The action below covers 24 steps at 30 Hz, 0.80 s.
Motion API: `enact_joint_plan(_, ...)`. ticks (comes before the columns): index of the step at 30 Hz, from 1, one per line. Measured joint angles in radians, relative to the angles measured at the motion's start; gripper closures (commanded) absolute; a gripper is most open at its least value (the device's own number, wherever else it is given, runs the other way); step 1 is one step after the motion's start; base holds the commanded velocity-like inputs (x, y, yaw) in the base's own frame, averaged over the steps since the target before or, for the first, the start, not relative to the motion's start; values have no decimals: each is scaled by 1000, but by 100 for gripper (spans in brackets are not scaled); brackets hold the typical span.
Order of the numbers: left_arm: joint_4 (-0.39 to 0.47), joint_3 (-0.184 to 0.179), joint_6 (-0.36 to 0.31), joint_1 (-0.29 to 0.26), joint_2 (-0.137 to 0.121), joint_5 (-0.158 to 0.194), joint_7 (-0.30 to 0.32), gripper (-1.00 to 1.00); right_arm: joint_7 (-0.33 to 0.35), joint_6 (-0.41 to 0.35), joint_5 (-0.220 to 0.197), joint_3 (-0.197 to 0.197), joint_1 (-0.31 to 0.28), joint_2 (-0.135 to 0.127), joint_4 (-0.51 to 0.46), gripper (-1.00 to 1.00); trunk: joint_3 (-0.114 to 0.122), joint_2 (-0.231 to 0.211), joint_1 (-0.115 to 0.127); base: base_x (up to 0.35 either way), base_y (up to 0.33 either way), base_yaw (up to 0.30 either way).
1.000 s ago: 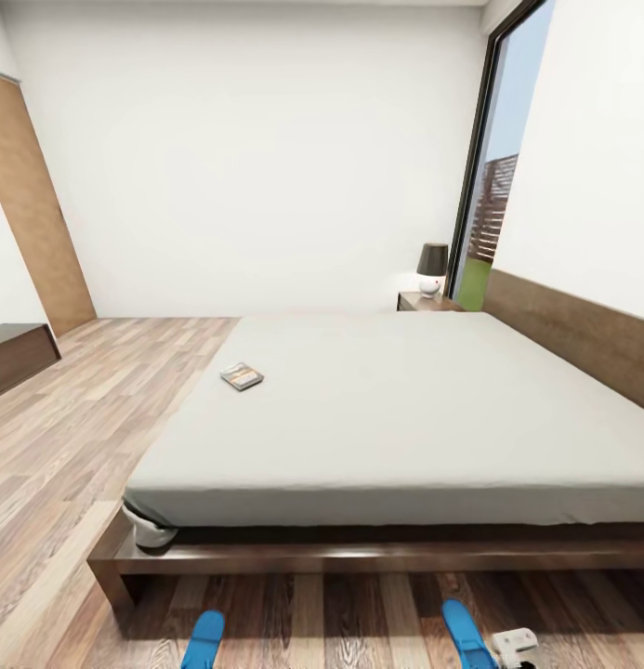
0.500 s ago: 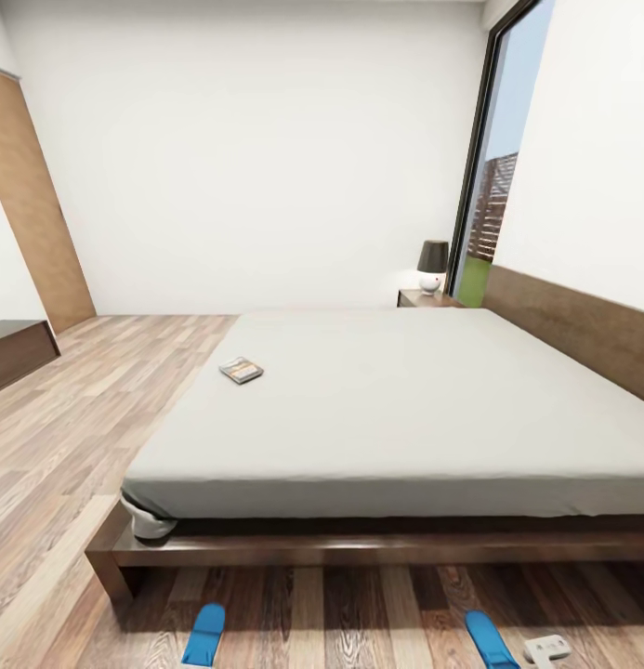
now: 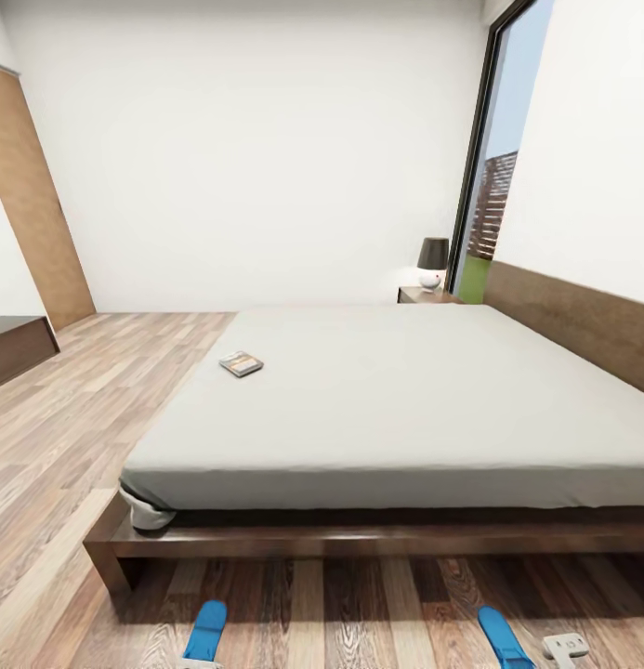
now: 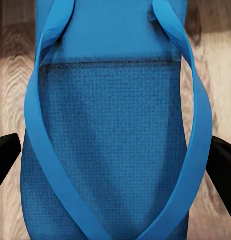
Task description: In the bedroom, move the book from the bed onto either nightstand, and place the two sandals side by side next to the bed.
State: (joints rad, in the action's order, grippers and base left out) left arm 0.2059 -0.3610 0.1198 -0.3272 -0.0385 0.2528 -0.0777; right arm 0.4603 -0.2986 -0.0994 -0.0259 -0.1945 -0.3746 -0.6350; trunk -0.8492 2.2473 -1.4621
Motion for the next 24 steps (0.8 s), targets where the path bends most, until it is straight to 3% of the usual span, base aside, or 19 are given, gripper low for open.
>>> enact_joint_plan(12,1,0,-35,-29,-1,0,1,100,42,-49,-1,6,0,-16,-39,100,-38,84,-46,0,0,0)
enact_joint_plan(24,1,0,-49,-31,-1,0,0,100,52,-241,2,22,36,-18,-223,100,-75,168,-92,0,0,0)
